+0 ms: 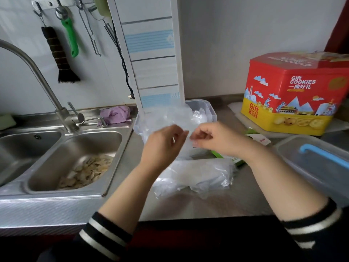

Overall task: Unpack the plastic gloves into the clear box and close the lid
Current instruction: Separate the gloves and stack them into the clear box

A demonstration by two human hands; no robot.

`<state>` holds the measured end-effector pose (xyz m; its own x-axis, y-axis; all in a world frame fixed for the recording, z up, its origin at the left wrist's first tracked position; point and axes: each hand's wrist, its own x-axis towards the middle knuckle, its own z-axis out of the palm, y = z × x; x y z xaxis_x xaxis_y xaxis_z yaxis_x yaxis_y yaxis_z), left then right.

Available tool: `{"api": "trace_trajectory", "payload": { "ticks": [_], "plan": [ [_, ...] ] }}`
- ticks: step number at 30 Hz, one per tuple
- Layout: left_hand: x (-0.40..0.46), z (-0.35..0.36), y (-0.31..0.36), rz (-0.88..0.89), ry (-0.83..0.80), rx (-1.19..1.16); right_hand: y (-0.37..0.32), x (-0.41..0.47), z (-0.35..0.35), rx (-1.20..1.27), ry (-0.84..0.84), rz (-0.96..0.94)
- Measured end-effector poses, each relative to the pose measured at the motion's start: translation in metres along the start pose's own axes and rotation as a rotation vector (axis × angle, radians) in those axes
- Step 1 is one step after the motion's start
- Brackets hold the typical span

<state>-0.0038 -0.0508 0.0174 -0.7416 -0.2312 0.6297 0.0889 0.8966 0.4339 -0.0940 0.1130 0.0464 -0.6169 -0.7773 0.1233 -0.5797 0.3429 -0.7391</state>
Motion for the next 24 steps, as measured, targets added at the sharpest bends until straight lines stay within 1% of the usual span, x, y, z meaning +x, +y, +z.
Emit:
{"api": "trace_trajectory", "payload": {
  "ticks": [2, 3, 5, 7, 10, 12, 16, 19, 22, 24],
  "plan": [
    [-0.021, 0.016, -0.008, -0.074, -0.195, -0.098, 0.021, -0.013, 0.012, -0.139, -0.051, 0.089],
    [-0.030, 0.023, -0.013, -0.091, -0.266, -0.124, 0.031, -0.018, 0.018, -0.185, -0.078, 0.107],
    [-0.042, 0.034, -0.019, -0.099, -0.350, -0.136, 0.044, -0.027, 0.032, -0.201, -0.103, 0.101],
    [-0.050, 0.039, -0.021, -0.099, -0.384, -0.153, 0.055, -0.032, 0.048, -0.174, -0.050, 0.073],
    [-0.058, 0.044, -0.024, -0.077, -0.369, -0.125, 0.066, -0.035, 0.071, -0.115, 0.148, 0.032],
    [-0.061, 0.045, -0.025, -0.076, -0.340, -0.108, 0.073, -0.036, 0.080, -0.095, 0.250, -0.002],
    [-0.063, 0.046, -0.025, -0.091, -0.253, -0.108, 0.078, -0.037, 0.084, -0.132, 0.375, -0.054],
    [-0.063, 0.042, -0.030, -0.094, -0.130, -0.120, 0.078, -0.037, 0.084, -0.127, 0.447, -0.108],
    [-0.062, 0.038, -0.028, -0.018, -0.125, -0.142, 0.080, -0.036, 0.083, -0.094, 0.558, -0.191],
    [-0.062, 0.041, -0.023, 0.055, -0.097, -0.076, 0.078, -0.036, 0.082, -0.069, 0.602, -0.227]
  ]
}}
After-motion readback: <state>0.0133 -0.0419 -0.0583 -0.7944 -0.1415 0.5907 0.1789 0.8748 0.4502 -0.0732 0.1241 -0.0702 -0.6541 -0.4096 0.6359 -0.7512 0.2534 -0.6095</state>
